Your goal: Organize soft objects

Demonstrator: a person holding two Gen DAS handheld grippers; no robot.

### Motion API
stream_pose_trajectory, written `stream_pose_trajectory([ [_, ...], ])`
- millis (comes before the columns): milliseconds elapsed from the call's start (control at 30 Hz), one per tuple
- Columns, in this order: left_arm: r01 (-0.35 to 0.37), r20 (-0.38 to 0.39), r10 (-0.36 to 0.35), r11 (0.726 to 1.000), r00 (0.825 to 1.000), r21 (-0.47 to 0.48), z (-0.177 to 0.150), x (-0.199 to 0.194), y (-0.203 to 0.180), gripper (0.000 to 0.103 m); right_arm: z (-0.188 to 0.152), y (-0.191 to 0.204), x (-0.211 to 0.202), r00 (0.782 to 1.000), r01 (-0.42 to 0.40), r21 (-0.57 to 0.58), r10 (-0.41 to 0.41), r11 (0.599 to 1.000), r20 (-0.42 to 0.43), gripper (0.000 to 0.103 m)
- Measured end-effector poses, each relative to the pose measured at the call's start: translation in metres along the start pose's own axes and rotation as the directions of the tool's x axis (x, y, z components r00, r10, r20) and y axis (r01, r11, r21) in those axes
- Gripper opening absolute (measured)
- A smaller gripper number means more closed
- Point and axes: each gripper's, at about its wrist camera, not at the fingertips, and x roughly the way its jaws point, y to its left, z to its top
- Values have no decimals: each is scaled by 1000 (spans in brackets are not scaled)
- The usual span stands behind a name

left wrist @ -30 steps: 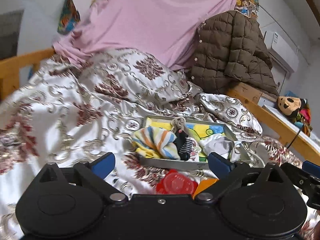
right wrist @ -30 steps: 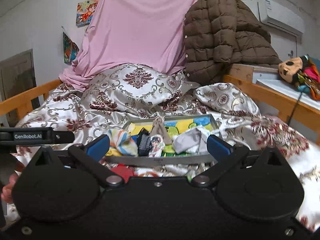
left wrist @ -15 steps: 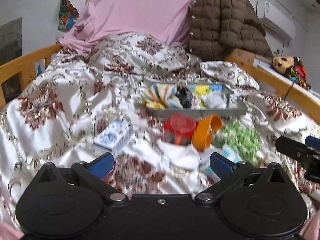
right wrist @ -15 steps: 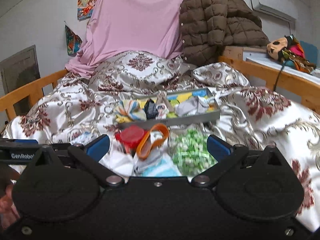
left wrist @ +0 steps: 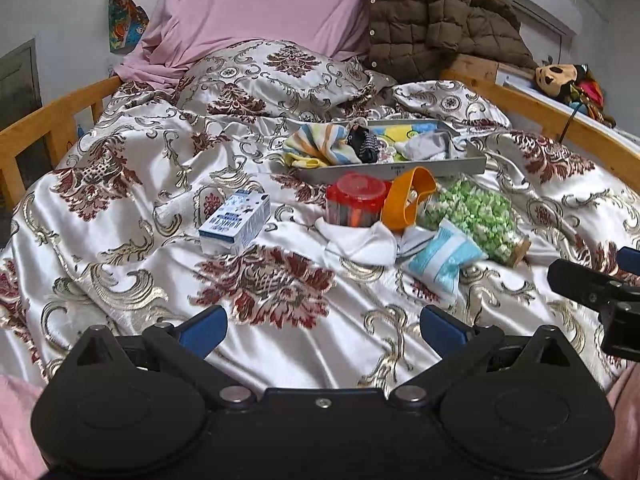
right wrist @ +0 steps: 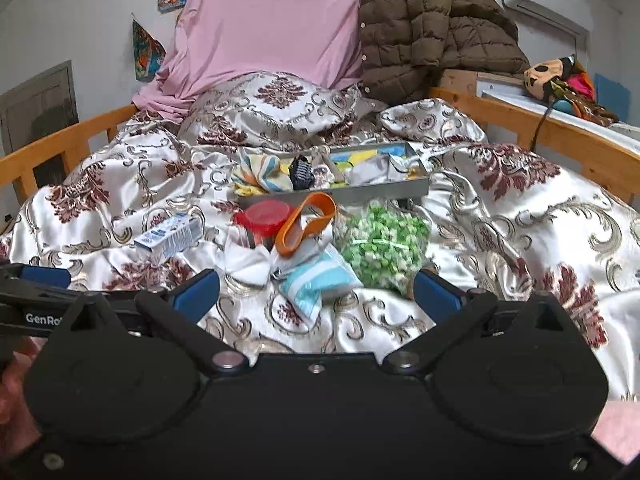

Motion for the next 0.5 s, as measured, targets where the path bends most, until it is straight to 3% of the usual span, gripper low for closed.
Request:
stream_pose_trajectory([
  [500,-30,-70,32,999,997,35,-21,-7,-2,102,-17,4,1,994,63,-20,-65,998,-87,102],
])
